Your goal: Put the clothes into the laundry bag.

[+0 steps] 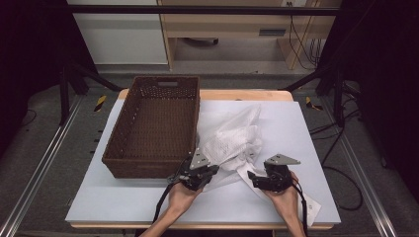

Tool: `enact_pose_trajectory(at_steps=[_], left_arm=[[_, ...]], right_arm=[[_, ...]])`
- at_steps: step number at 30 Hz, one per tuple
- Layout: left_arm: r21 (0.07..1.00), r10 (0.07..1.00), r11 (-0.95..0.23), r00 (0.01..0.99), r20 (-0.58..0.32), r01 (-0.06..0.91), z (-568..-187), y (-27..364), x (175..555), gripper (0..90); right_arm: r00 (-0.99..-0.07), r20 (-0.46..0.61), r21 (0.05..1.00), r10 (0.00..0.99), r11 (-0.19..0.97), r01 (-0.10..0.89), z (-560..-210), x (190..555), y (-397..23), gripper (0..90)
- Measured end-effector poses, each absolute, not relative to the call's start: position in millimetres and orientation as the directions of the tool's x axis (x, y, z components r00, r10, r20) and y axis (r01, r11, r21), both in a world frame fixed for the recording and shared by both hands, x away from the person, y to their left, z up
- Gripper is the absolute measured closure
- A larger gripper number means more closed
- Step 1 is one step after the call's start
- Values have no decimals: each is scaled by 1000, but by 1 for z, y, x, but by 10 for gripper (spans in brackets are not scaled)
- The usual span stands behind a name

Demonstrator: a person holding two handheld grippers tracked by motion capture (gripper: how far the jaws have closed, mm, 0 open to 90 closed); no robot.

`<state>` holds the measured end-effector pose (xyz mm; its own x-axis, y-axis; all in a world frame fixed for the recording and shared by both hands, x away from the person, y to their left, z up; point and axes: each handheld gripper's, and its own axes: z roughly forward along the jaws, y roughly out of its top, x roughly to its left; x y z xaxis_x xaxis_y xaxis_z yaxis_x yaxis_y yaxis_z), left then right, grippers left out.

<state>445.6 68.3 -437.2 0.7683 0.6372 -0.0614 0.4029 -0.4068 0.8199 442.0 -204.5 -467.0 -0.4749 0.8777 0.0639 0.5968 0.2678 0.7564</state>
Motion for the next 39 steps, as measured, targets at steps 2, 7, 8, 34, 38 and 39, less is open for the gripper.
enact_pose_trajectory(at_steps=[2, 7, 8, 34, 38, 39], left_arm=[[819, 638, -407, 768, -62, 404, -437, 69, 446, 880], [823, 639, -398, 766, -68, 405, -436, 70, 446, 880], [823, 639, -397, 766, -69, 405, -435, 70, 445, 880], [850, 623, -362, 777, -85, 383, -418, 77, 439, 881], [834, 630, -375, 771, -90, 404, -428, 74, 442, 882], [830, 629, -381, 772, -89, 407, -431, 73, 443, 881]], right_arm=[[-473, 49, 717, 880, 299, 629, -475, 444, -201, 417], [-475, 55, 729, 878, 290, 620, -474, 445, -201, 886], [-476, 36, 743, 879, 295, 600, -471, 444, -201, 892], [-405, 72, 852, 911, 155, 500, -472, 504, -133, 876], [-447, 95, 862, 889, 151, 484, -464, 491, -142, 669], [-467, 90, 864, 880, 165, 477, -460, 485, -146, 593]])
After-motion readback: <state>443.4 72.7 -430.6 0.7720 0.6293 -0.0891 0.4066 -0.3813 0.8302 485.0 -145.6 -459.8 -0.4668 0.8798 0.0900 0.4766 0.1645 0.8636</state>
